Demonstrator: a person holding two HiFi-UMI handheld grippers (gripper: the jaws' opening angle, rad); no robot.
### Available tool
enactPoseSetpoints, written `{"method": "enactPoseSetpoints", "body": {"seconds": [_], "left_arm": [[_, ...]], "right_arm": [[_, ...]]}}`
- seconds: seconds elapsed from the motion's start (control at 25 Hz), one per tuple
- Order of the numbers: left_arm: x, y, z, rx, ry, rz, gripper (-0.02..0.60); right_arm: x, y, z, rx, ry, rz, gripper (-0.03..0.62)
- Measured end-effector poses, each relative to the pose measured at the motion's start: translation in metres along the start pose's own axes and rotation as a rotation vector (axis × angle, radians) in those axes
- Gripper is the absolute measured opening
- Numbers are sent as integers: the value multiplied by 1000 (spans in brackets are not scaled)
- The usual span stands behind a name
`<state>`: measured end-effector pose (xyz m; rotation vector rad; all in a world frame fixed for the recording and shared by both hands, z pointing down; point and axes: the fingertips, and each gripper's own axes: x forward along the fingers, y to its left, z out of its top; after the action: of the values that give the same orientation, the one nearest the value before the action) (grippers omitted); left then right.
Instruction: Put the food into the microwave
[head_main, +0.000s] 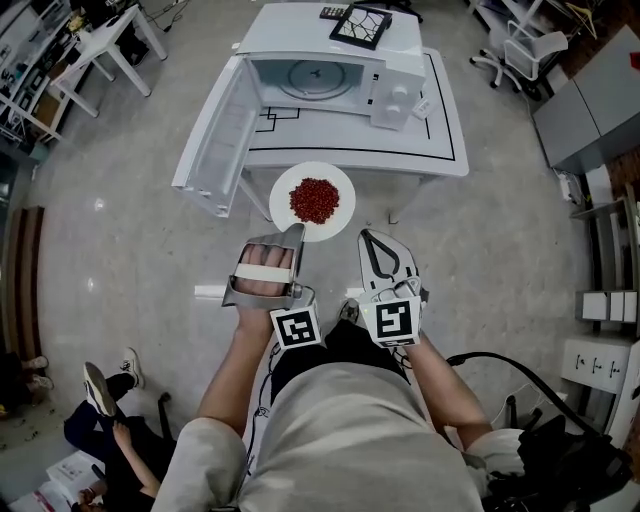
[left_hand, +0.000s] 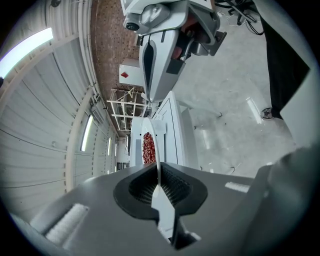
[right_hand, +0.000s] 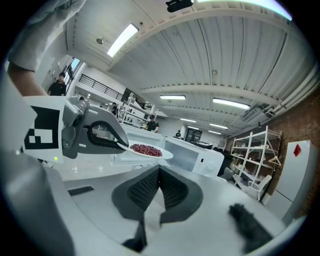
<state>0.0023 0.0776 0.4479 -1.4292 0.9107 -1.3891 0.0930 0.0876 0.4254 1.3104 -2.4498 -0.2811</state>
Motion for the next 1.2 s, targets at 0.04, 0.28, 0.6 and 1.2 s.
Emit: {"method": "enactPoseSetpoints", "body": {"seconds": [0.04, 0.28, 0.6, 1.2], "left_arm": [[5, 2, 4, 1, 2, -1, 20], [34, 9, 28, 18, -18, -10, 20], [70, 17, 48, 44, -68, -16, 20], [148, 32, 92, 123, -283, -6, 20]], "right_arm": [[2, -6, -2, 3, -5, 0, 11], [10, -41, -15, 5, 10, -21, 11], [19, -73, -29, 0, 46, -65, 11], [43, -138, -52, -30, 159, -248, 11]]}}
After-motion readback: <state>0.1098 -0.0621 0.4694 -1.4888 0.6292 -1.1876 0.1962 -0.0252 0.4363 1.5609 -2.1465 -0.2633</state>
